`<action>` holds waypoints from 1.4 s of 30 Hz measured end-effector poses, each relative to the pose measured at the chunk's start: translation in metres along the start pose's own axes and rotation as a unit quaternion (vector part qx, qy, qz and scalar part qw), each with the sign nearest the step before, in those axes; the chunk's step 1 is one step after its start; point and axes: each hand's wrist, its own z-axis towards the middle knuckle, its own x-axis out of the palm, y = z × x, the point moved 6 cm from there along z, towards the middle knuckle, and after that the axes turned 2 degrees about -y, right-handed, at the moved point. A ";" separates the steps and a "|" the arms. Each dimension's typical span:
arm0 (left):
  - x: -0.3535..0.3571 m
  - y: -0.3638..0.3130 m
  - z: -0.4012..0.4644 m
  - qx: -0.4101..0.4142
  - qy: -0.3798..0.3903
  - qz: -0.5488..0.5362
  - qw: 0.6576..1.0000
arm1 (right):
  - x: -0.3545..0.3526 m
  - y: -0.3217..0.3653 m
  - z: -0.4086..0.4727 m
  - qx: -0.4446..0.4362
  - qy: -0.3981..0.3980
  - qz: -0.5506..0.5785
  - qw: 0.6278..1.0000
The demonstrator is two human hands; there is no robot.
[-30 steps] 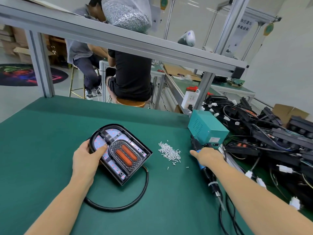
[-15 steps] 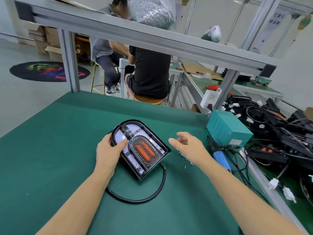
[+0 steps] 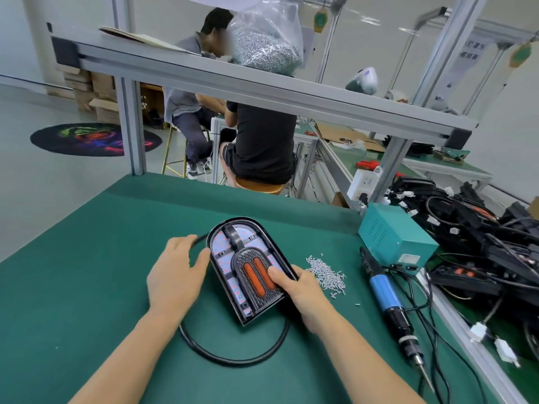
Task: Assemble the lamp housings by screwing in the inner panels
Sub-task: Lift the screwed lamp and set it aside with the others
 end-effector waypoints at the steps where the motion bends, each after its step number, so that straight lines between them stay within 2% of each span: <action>1: -0.006 0.005 -0.001 -0.009 0.008 0.036 0.999 | 0.000 0.000 -0.001 -0.002 -0.001 0.004 1.000; 5: -0.021 0.029 -0.017 -0.062 0.071 0.146 0.985 | 0.002 0.004 -0.003 -0.006 -0.001 0.014 1.000; 7: -0.020 0.034 -0.028 -0.059 0.099 0.180 0.977 | 0.002 0.004 -0.003 -0.005 -0.001 0.018 1.000; 12: -0.016 0.030 -0.034 -0.043 0.109 0.197 0.973 | 0.001 0.004 -0.005 -0.007 -0.005 0.022 1.000; 15: -0.011 0.032 -0.029 -0.061 0.092 0.140 0.984 | 0.001 0.003 -0.006 -0.014 -0.006 0.030 0.999; 18: -0.005 0.036 -0.021 -0.094 0.068 -0.030 0.993 | 0.000 0.004 -0.009 -0.029 -0.005 0.041 0.999; 21: 0.006 0.030 -0.010 -0.148 0.079 -0.274 0.947 | -0.001 0.006 -0.012 -0.047 0.006 0.057 0.997; 23: 0.009 0.024 -0.002 -0.155 0.078 -0.347 0.922 | -0.001 0.007 -0.013 -0.063 0.018 0.058 0.996; 26: 0.006 0.015 0.016 -0.136 0.084 -0.379 0.911 | 0.001 0.012 -0.015 -0.088 0.036 0.048 0.994; 32: 0.007 -0.011 0.030 -0.096 0.207 -0.400 0.888 | 0.008 0.027 -0.018 -0.145 0.037 0.005 0.989; 36: 0.007 -0.023 0.029 -0.048 0.251 -0.420 0.871 | 0.010 0.031 -0.020 -0.163 0.039 -0.006 0.986; 42: 0.010 -0.026 0.035 -0.060 0.230 -0.469 0.851 | 0.012 0.040 -0.019 -0.178 0.041 -0.034 0.983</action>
